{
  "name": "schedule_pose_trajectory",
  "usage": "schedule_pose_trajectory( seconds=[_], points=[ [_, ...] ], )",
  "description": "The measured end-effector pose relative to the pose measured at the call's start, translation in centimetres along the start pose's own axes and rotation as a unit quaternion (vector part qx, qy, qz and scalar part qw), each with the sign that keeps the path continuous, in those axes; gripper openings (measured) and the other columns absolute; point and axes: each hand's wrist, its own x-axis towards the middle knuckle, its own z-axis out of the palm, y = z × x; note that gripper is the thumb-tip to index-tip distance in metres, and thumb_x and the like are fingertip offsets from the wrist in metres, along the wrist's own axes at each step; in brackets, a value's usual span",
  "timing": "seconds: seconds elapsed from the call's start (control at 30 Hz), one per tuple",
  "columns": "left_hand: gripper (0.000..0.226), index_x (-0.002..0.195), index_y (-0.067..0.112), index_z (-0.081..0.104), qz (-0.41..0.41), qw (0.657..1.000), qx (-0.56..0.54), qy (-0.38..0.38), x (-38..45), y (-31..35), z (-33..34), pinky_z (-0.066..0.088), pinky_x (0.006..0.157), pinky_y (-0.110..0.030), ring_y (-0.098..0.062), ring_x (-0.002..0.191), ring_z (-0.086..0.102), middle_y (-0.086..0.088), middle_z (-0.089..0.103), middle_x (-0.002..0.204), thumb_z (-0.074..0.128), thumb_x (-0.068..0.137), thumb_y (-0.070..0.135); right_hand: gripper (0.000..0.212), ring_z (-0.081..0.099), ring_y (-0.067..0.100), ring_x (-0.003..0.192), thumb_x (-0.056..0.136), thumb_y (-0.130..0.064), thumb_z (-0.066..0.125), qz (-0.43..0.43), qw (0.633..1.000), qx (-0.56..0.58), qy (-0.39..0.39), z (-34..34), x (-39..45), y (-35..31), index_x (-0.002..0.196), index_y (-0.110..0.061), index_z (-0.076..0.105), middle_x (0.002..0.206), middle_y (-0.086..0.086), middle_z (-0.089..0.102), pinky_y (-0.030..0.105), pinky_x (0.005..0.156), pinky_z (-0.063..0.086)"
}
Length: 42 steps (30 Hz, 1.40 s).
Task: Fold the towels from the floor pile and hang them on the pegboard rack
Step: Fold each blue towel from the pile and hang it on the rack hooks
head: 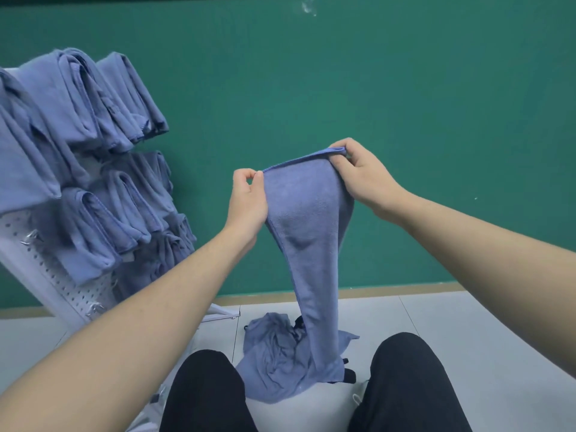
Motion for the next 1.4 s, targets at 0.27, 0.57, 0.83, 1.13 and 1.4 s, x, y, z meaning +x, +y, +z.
schedule_pose_trajectory(
  seconds=[0.27, 0.57, 0.83, 1.13, 1.4],
  points=[
    [0.016, 0.095, 0.024, 0.046, -0.054, 0.996, 0.017, -0.062, -0.6, -1.2, -0.1, 0.028, 0.047, -0.028, -0.013, 0.053, 0.033, 0.004, 0.042, 0.070, 0.042, 0.101, 0.039, 0.016, 0.058, 0.006, 0.076, 0.101, -0.039, 0.052, 0.038, 0.999, -0.025, -0.027, 0.5, -0.7, 0.9, 0.098, -0.027, 0.063, 0.089, -0.012, 0.066, 0.025, 0.066, 0.045],
    [0.008, 0.095, 0.026, 0.043, -0.061, 0.996, -0.067, -0.026, -2.2, -3.7, 0.4, 0.045, 0.061, -0.032, -0.017, 0.065, 0.045, -0.003, 0.049, 0.075, 0.040, 0.103, 0.026, 0.024, 0.048, -0.009, 0.066, 0.104, -0.036, 0.045, 0.033, 0.997, -0.070, -0.017, 1.6, -1.9, 2.5, 0.084, -0.025, 0.050, 0.079, -0.016, 0.053, 0.010, 0.061, 0.035],
    [0.039, 0.072, 0.026, 0.057, -0.080, 0.994, -0.069, 0.001, -2.9, -7.7, 1.8, 0.036, 0.047, -0.023, -0.015, 0.055, 0.034, 0.001, 0.043, 0.064, 0.035, 0.091, 0.001, 0.016, 0.059, 0.017, 0.063, 0.099, -0.028, 0.048, 0.171, 0.981, 0.092, -0.028, 5.8, -1.7, 3.8, 0.092, -0.014, 0.048, 0.083, 0.008, 0.062, 0.030, 0.049, 0.055],
    [0.027, 0.088, 0.023, 0.061, -0.153, 0.978, -0.138, 0.038, -3.5, -11.3, 1.8, 0.053, 0.079, -0.038, -0.018, 0.082, 0.063, -0.001, 0.068, 0.085, 0.042, 0.097, 0.005, 0.030, 0.067, 0.019, 0.065, 0.096, -0.018, 0.059, 0.201, 0.948, 0.206, -0.134, 11.4, -1.8, 5.4, 0.068, -0.017, 0.048, 0.069, 0.006, 0.070, 0.028, 0.062, 0.060],
    [0.026, 0.104, 0.021, 0.056, -0.123, 0.983, -0.138, 0.024, -3.4, -14.7, 0.9, 0.057, 0.071, -0.029, -0.015, 0.087, 0.068, -0.005, 0.071, 0.103, 0.053, 0.096, -0.003, 0.023, 0.054, 0.008, 0.070, 0.094, -0.031, 0.067, 0.141, 0.955, 0.222, -0.134, 14.2, -1.7, 9.1, 0.076, -0.016, 0.068, 0.073, -0.004, 0.063, 0.024, 0.069, 0.045]
  ],
)
